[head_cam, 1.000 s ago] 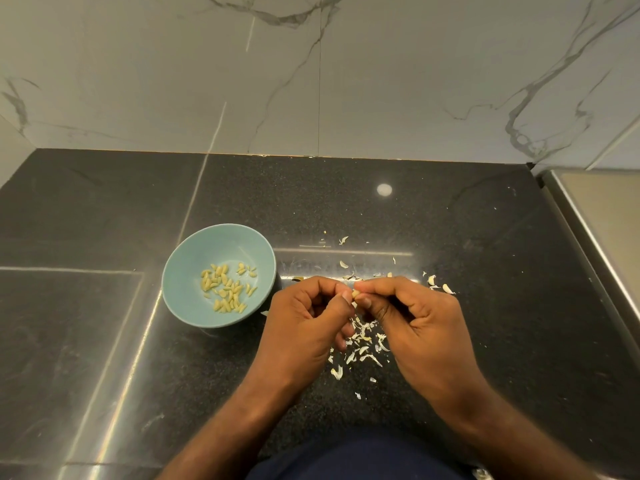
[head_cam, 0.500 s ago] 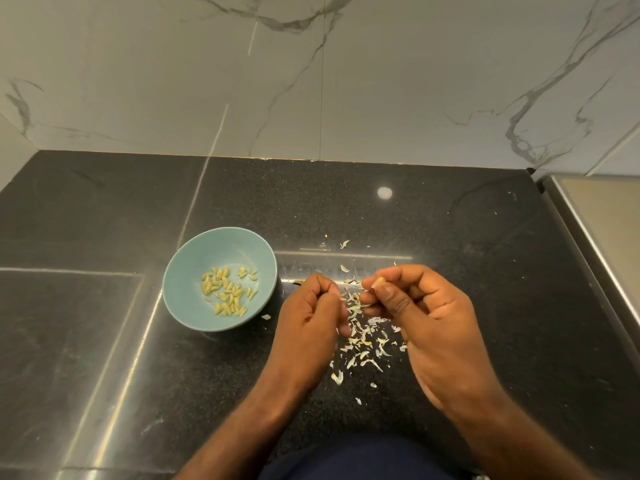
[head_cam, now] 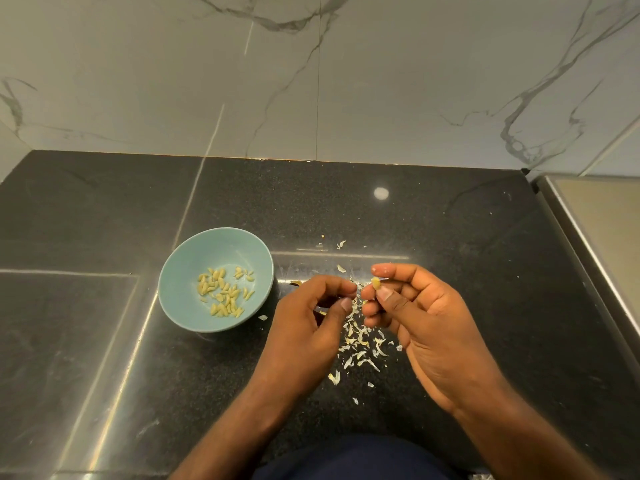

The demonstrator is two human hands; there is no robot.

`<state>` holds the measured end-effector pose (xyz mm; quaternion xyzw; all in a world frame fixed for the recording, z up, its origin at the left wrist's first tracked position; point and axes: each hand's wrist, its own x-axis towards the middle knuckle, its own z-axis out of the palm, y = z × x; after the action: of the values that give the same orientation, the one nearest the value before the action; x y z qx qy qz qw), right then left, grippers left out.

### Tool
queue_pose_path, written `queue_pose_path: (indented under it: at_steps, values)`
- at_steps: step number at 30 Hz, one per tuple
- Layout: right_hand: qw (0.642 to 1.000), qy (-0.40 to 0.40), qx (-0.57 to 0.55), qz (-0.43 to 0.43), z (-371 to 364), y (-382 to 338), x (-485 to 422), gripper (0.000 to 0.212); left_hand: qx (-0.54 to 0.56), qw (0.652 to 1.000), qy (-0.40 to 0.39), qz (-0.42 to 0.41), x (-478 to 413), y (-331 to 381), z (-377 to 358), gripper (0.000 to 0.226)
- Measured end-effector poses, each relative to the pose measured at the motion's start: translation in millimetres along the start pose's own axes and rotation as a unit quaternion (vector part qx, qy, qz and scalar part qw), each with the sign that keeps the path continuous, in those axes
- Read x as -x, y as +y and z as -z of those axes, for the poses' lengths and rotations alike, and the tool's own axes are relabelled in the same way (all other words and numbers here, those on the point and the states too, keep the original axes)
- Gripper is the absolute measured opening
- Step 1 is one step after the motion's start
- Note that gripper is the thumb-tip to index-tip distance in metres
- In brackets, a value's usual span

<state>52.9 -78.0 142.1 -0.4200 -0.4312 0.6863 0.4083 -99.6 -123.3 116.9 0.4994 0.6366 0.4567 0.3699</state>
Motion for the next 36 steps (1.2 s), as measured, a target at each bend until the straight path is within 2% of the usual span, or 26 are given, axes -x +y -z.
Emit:
queue_pose_path:
  at_steps: [7, 9, 12, 18, 25, 30, 36]
  values:
    - [0.998, -0.032, 0.045, -0.021, 1.4, -5.2, 0.5, 0.023, 0.115, 0.992, -0.043, 0.004, -3.7, 11.1, 5.1, 0.018]
    - [0.994, -0.028, 0.102, -0.005, 2.2, -3.5, 0.7, 0.012, 0.135, 0.990, -0.032, 0.008, -3.8, 10.1, 4.2, 0.021]
    - [0.979, -0.029, 0.200, 0.033, 3.9, -1.5, 0.3, 0.011, 0.145, 0.989, -0.012, 0.002, -2.8, 6.4, 2.8, 0.020]
    - [0.974, -0.033, 0.221, 0.034, 2.2, -1.2, 0.0, 0.009, 0.135, 0.990, 0.023, -0.020, 0.0, 4.1, 0.1, 0.014]
    - [0.975, -0.002, 0.218, 0.051, 0.0, -1.1, 1.0, 0.007, 0.099, 0.995, 0.007, -0.029, 2.1, -0.2, 1.2, 0.022]
    - [0.954, -0.012, 0.283, 0.097, 1.5, -3.5, 3.7, 0.015, 0.074, 0.997, -0.009, -0.032, 2.2, 1.2, 5.3, 0.022]
    - [0.951, -0.035, 0.290, 0.105, -0.7, -5.7, 3.6, 0.015, 0.081, 0.996, -0.009, -0.040, 4.3, 1.8, 9.0, 0.021]
